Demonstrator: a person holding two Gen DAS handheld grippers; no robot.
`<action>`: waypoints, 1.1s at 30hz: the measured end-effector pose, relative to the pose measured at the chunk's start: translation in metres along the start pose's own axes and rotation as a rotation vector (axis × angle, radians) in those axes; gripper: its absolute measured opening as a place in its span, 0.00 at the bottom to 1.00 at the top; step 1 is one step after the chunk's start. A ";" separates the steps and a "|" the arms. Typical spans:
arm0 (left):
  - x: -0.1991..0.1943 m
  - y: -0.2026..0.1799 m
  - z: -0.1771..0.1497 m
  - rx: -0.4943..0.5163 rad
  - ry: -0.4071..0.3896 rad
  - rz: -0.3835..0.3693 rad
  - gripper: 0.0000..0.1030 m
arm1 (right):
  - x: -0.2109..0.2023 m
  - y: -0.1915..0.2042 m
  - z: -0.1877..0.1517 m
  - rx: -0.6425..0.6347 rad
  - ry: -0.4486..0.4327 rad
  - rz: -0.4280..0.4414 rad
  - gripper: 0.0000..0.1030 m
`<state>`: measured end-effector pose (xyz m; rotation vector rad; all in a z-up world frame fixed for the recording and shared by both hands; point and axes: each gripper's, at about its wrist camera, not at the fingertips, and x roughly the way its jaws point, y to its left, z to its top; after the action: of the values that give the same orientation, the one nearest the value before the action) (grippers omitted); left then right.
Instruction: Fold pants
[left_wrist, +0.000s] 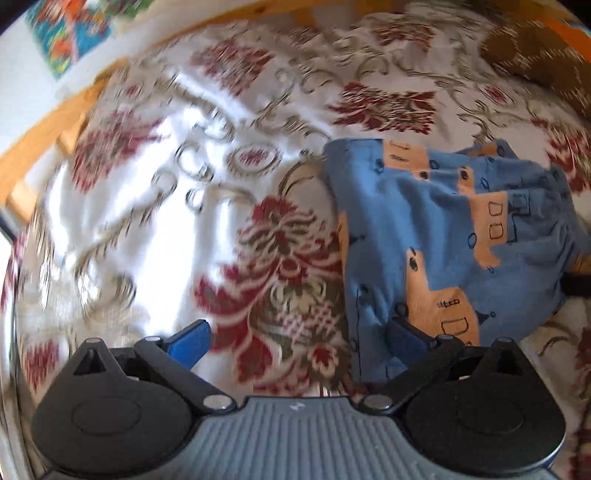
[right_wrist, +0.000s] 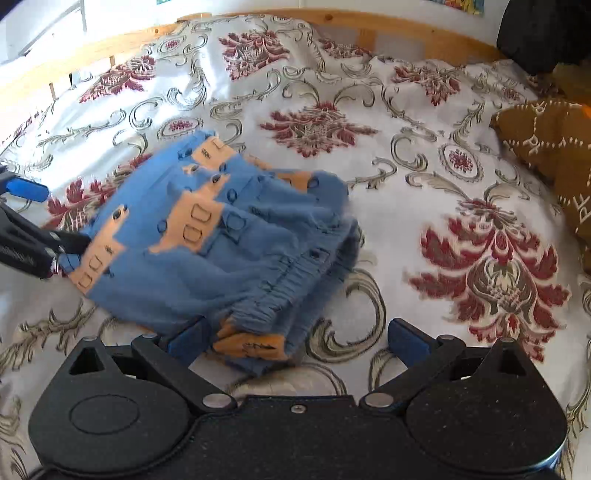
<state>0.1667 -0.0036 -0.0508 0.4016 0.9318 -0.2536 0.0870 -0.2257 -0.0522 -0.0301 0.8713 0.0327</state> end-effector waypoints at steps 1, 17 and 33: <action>-0.006 0.004 -0.002 -0.029 0.010 -0.002 1.00 | -0.008 -0.001 0.002 0.011 -0.025 -0.010 0.99; -0.067 -0.025 -0.043 0.094 -0.022 0.100 1.00 | -0.055 0.007 -0.016 0.221 -0.026 0.063 0.99; -0.074 -0.028 -0.035 0.096 -0.039 0.025 1.00 | -0.050 -0.005 -0.019 0.358 0.107 0.178 0.99</action>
<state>0.0882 -0.0106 -0.0148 0.4952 0.8783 -0.2830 0.0404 -0.2326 -0.0263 0.3837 0.9742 0.0420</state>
